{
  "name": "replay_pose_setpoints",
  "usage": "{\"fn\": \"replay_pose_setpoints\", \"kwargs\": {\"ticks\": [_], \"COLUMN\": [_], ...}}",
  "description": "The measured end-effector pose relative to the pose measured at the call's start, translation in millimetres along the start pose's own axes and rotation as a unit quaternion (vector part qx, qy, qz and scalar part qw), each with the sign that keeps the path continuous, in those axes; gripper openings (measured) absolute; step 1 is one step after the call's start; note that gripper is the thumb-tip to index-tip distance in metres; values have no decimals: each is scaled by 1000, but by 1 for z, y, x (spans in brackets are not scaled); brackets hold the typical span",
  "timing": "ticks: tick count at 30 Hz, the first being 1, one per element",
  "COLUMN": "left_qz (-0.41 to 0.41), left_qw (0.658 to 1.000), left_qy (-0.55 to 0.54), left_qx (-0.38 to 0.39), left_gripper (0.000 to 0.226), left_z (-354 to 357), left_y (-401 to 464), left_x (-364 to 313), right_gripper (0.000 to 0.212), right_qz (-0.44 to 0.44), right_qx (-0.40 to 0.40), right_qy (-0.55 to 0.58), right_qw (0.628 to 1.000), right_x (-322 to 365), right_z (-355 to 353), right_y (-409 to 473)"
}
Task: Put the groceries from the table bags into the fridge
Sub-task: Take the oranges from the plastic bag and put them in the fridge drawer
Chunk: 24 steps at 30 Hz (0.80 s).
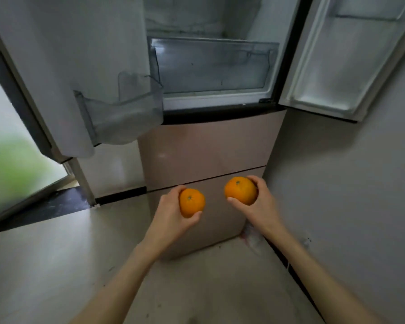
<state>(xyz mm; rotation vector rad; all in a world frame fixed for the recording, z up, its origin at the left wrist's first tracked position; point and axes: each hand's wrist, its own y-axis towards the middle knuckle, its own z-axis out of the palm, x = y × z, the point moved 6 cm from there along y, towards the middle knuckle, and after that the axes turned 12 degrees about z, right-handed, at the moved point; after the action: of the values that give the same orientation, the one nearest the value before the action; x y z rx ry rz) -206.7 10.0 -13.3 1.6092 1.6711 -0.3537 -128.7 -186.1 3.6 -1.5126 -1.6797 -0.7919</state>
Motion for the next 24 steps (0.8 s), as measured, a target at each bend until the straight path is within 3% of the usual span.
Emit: {"fn": "replay_pose_setpoints", "kwargs": {"ticks": [12,24], "left_qz": [92,143], "left_qw": [988,941], "left_qy": [-44,-41], "left_qx": [-112,-305], "left_gripper": [74,61], "left_z": [-2,-59], "left_y": [238,403], "left_x": [-41,-93], "right_gripper": [63,63], "right_qz": [-30,-152], "right_qx": [-104,-107], "right_qy": [74,109], "right_qw": [991,977], "right_x": [77,189], "right_z": [-58,-94], "right_y": [193,366]}}
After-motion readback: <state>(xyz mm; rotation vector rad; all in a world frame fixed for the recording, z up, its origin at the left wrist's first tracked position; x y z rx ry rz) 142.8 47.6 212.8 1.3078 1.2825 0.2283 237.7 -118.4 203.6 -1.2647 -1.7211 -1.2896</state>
